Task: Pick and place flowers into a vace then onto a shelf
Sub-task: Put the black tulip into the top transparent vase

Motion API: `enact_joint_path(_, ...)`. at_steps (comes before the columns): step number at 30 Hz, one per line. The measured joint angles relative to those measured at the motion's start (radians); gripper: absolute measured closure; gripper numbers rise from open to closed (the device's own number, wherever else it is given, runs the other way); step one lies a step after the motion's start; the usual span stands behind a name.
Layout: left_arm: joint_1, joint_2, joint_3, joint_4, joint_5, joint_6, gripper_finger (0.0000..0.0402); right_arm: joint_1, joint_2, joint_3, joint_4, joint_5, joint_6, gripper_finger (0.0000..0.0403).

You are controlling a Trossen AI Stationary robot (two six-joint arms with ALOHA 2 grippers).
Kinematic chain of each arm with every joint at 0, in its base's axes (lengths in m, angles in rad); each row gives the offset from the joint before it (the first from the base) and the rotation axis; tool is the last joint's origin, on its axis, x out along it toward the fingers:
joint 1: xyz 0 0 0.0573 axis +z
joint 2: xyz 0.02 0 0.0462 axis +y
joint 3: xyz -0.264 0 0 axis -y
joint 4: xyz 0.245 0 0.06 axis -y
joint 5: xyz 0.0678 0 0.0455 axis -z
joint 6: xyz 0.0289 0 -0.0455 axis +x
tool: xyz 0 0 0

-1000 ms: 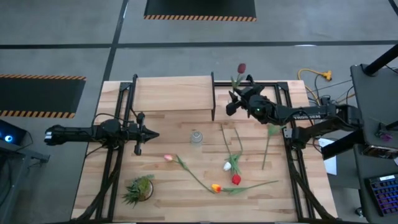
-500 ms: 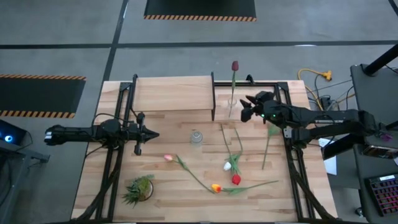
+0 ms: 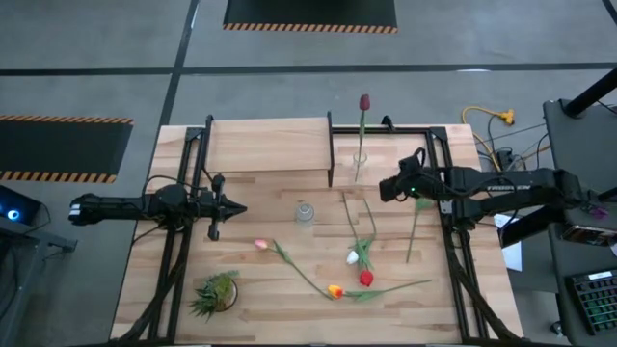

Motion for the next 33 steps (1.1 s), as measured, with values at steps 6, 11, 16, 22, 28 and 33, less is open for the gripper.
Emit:
enact_joint_path(6, 0.0, 0.0, 0.0, 0.0, 0.0, 0.0, 0.0402, 0.0, 0.079, 0.0, -0.134, -0.136, 0.125, 0.0251)
enact_joint_path(11, 0.0, 0.0, 0.0, 0.0, 0.0, 0.0, 0.0402, 0.0, 0.156, 0.0, -0.205, -0.232, 0.183, 0.0253)
enact_joint_path(16, 0.0, 0.0, 0.0, 0.0, 0.0, 0.0, 0.0402, 0.0, 0.228, 0.0, -0.26, -0.257, 0.218, 0.0253)
enact_joint_path(22, 0.0, 0.0, 0.0, 0.0, 0.0, 0.0, 0.0402, 0.012, 0.293, 0.0, -0.351, -0.291, 0.265, 0.0253)
enact_joint_path(28, 0.0, 0.0, 0.0, 0.0, 0.0, 0.0, 0.0402, 0.018, 0.327, 0.0, -0.393, -0.34, 0.301, 0.0254)
enact_joint_path(33, 0.0, 0.0, 0.0, 0.0, 0.0, 0.0, 0.0402, 0.018, 0.35, 0.0, -0.416, -0.361, 0.312, 0.0262)
